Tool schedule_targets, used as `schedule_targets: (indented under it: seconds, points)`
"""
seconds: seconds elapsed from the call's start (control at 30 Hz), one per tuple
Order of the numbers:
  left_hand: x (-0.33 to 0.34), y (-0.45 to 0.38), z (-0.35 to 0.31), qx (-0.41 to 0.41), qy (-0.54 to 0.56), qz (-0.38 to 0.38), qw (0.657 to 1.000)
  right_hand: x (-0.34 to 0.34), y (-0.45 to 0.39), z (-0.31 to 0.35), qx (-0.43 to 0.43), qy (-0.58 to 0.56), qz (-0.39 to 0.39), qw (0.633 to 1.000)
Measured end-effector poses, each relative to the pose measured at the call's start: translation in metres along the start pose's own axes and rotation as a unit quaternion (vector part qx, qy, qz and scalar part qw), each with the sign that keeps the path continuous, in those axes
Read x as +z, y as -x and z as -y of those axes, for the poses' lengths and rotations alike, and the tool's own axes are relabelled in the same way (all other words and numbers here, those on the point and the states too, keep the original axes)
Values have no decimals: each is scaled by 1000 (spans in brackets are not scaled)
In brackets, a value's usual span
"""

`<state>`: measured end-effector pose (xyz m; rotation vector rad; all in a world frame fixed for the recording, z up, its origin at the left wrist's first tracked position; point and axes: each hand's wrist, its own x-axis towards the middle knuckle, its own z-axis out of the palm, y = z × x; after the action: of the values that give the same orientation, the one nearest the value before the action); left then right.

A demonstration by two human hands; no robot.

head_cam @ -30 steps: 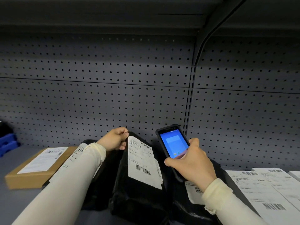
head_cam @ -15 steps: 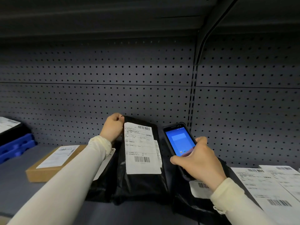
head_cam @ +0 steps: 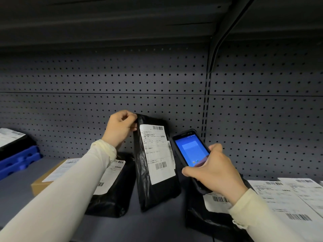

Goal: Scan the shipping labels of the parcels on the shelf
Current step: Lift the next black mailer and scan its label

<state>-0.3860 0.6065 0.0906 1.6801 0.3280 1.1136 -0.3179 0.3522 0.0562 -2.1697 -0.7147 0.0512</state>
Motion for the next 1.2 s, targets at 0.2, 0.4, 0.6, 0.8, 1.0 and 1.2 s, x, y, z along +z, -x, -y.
schedule_targets:
  seconds: [0.2,0.4,0.6,0.8,1.0,1.2]
  points:
    - [-5,2,-10,-15,40,64,997,-3,4,3,-2,-7,34,999]
    - [-8,-5,-14,-4,-5,103,995,-7,7,5,-4,2,47,999]
    - [-9,-10,-13,-19,-8,117,993,-12,11,8,-1,2,60,998]
    - [-6,-9,-15,-6,-18,107,994,-14,15,12,0,-9,59,998]
    - [-4,-7,-14,1,-22,98,995,-16,15,11,3,-14,59,998]
    - [0,-6,-15,0,-18,90,996,-14,13,10,3,-19,76,997]
